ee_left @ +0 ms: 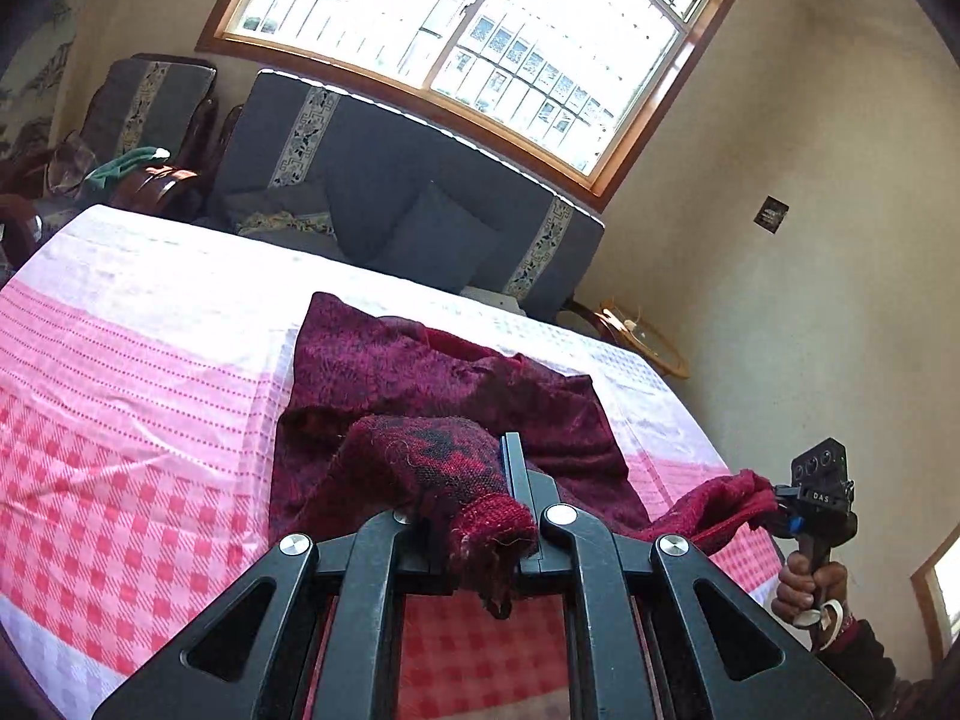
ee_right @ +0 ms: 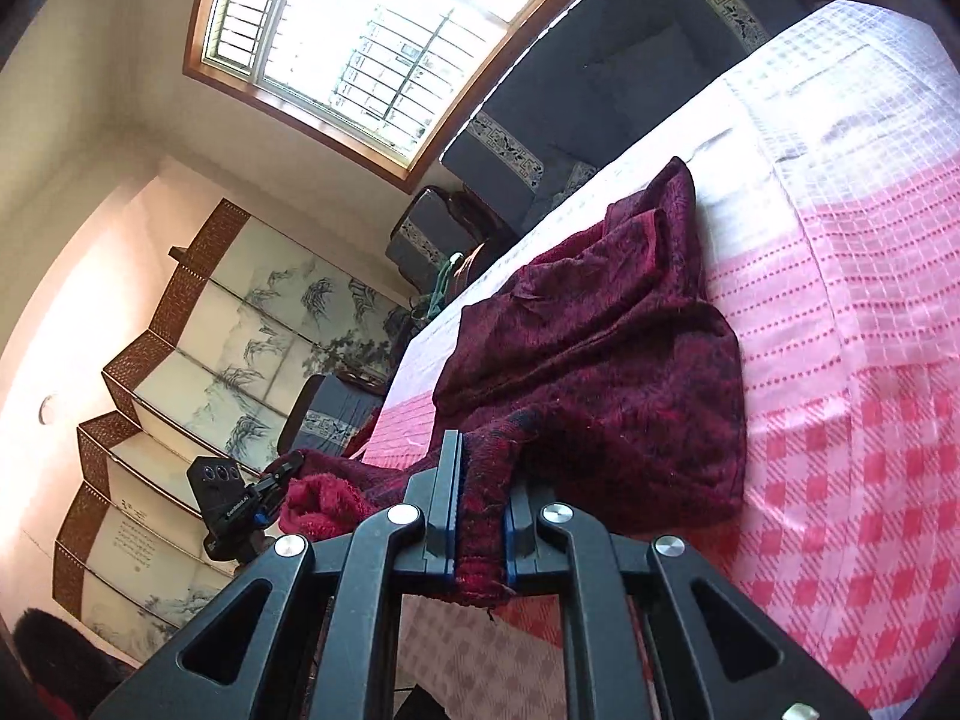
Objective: Fold small clothes
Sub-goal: 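Lift the hem and fold it toward the collar with both tools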
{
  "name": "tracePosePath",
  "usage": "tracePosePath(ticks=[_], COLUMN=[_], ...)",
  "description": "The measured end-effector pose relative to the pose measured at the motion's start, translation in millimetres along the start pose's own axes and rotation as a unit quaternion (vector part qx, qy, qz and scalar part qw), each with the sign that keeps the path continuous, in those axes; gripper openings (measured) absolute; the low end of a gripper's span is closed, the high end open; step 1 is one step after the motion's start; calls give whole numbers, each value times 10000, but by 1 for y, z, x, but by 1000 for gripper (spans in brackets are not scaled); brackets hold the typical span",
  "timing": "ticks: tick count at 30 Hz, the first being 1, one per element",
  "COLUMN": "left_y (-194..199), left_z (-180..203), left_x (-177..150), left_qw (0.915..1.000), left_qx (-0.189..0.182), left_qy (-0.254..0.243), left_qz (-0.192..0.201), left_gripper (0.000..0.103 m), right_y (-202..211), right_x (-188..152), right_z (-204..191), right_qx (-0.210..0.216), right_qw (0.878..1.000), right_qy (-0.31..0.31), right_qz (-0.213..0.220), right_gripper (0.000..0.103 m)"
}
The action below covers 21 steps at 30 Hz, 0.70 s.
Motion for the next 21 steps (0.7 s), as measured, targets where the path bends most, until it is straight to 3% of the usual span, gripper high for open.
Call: tracePosePath(ticks=[8, 21], left_y=[-81, -180], left_z=[-52, -103], left_x=[43, 77], left_qw=[9987, 9958], left_qx=[347, 798], left_qy=[367, 423], left_qz=[-57, -164], left_gripper=[10, 10], right_y=[-59, -132], right_x=[85, 144], right_z=[29, 99], right_qx=[-454, -847], right_qw=[9990, 9954], right_qy=[18, -446], right_qz=[-15, -89], right_gripper=[10, 10])
Point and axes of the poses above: each gripper's, at about its wrist camera, not at the fingertips, and y roughly against the way its jaws point, z to its right, x to its top, the point moved 7 cm from there along -y, roughly the way its jaws point, and after that the axes turned 3 degrees about -x, right-handed, at the moved point
